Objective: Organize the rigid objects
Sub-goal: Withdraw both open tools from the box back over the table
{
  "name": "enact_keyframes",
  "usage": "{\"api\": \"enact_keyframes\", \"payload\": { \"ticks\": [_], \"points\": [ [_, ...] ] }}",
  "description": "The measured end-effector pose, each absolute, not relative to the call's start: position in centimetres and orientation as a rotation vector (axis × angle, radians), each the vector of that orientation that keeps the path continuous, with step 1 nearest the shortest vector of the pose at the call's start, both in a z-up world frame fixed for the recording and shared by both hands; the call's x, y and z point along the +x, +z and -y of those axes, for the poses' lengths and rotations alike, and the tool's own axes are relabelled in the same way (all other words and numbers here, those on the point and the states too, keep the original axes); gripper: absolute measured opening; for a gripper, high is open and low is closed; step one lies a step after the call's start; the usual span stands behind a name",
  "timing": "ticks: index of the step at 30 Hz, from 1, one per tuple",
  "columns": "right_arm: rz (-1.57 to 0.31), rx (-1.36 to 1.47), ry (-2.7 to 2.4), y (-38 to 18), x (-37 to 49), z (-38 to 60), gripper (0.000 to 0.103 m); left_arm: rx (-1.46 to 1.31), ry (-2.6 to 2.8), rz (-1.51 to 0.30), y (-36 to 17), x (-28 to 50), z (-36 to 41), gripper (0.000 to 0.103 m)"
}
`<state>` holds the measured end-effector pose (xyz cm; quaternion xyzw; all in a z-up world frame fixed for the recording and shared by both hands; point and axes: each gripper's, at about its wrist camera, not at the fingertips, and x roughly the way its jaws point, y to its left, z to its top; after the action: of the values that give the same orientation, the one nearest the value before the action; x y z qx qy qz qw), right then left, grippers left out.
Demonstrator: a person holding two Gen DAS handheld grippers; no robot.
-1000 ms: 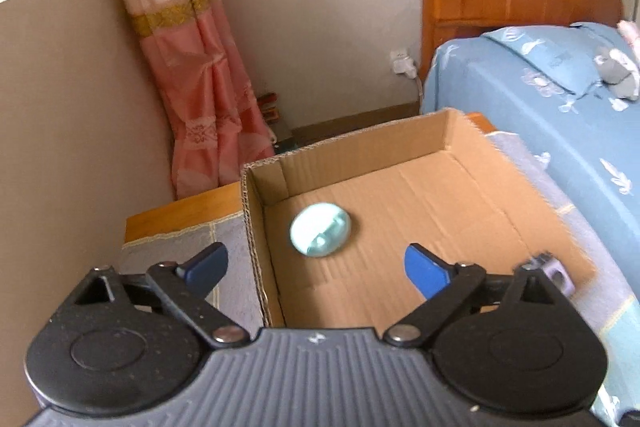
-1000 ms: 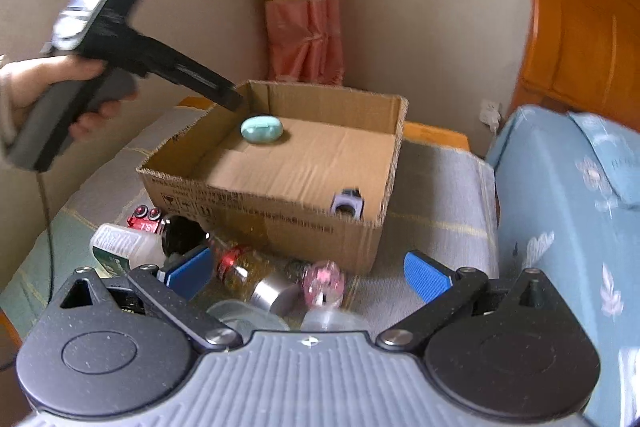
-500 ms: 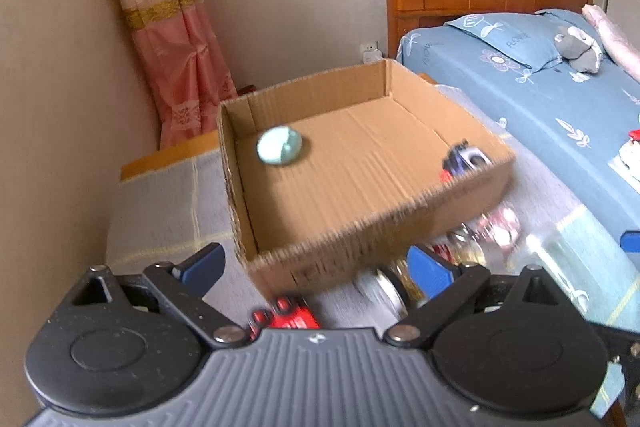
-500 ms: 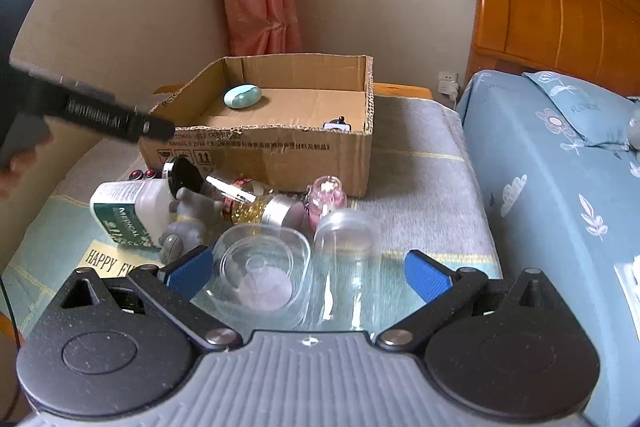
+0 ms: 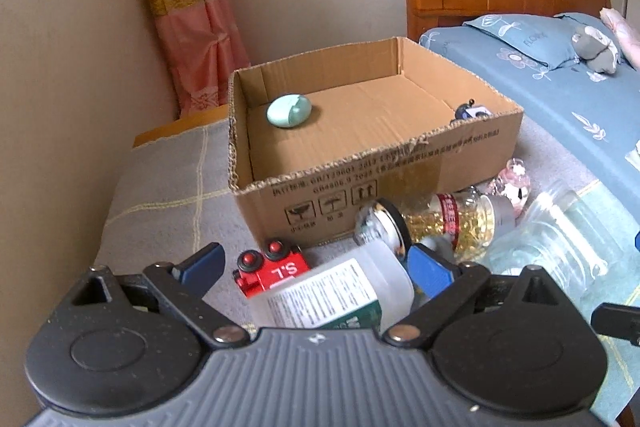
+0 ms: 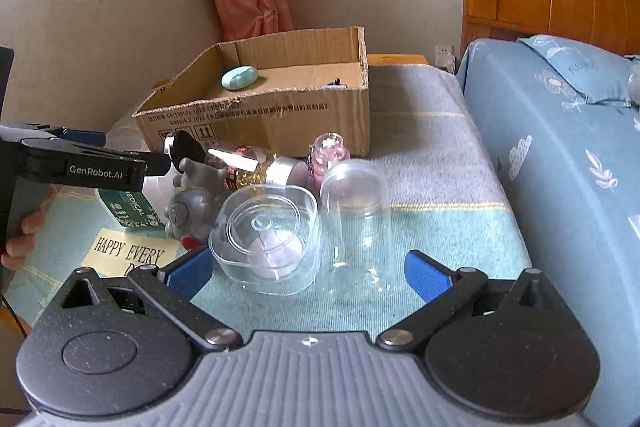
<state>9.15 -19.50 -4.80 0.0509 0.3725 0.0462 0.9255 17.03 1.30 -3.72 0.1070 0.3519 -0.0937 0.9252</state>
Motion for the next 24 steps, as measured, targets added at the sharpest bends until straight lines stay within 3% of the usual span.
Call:
{"api": "enact_keyframes", "payload": {
  "ticks": [24],
  "points": [
    [-0.791,-0.039,0.273,-5.1,12.3,21.7,0.103,0.107,-0.11,-0.81,-6.4,13.9,-5.1,0.1]
  ]
}}
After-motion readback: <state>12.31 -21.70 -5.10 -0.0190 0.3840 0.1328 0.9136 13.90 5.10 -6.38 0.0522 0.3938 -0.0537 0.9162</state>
